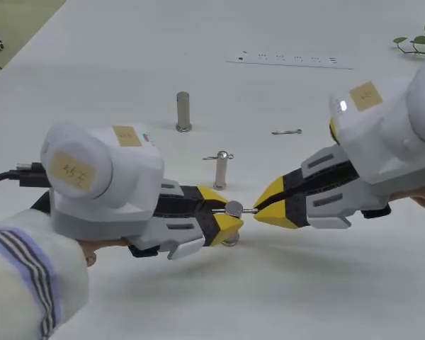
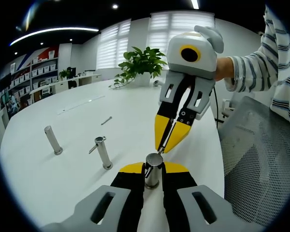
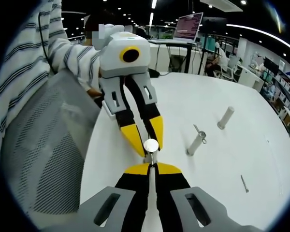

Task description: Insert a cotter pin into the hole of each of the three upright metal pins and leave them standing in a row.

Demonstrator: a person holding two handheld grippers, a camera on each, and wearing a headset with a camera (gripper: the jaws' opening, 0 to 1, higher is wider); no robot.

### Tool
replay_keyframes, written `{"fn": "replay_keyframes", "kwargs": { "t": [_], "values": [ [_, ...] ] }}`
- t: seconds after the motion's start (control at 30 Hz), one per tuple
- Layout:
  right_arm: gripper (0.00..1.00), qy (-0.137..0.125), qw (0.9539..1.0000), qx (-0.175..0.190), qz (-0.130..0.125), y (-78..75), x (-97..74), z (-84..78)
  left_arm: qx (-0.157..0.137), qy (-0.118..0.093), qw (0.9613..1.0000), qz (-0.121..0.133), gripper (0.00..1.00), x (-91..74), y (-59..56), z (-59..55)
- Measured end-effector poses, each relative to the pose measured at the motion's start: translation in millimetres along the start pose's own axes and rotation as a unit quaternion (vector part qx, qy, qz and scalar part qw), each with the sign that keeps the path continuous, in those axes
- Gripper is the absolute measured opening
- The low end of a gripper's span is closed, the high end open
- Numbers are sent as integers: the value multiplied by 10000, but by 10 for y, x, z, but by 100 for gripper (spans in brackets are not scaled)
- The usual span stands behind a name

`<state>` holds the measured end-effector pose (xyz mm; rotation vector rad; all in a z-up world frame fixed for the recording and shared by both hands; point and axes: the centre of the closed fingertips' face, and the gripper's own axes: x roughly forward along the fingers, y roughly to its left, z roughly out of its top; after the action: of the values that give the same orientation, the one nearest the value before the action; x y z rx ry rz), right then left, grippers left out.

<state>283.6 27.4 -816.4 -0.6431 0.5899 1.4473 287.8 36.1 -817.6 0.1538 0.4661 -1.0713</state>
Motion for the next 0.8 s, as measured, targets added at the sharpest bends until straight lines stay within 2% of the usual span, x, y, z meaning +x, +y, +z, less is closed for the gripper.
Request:
{"fn": "replay_keyframes", "kwargs": {
  "t": [0.27,0.37,0.53,0.8],
  "values": [
    [4,-11,10000,-57,47,-20,32,24,174,80,9998,-98,12,-4,-8,-12],
    [4,-31,9999,-103,59,-10,45,48,245,198,9994,-131,12,-14,-4,-61],
    [5,-22,9999,-82,97,12,62,69,192,219,9995,-146,14,-43,12,-98],
    [5,-46,9998,-97,138,51,59,79,160,216,9996,-109,31,-96,43,-121]
  ]
}}
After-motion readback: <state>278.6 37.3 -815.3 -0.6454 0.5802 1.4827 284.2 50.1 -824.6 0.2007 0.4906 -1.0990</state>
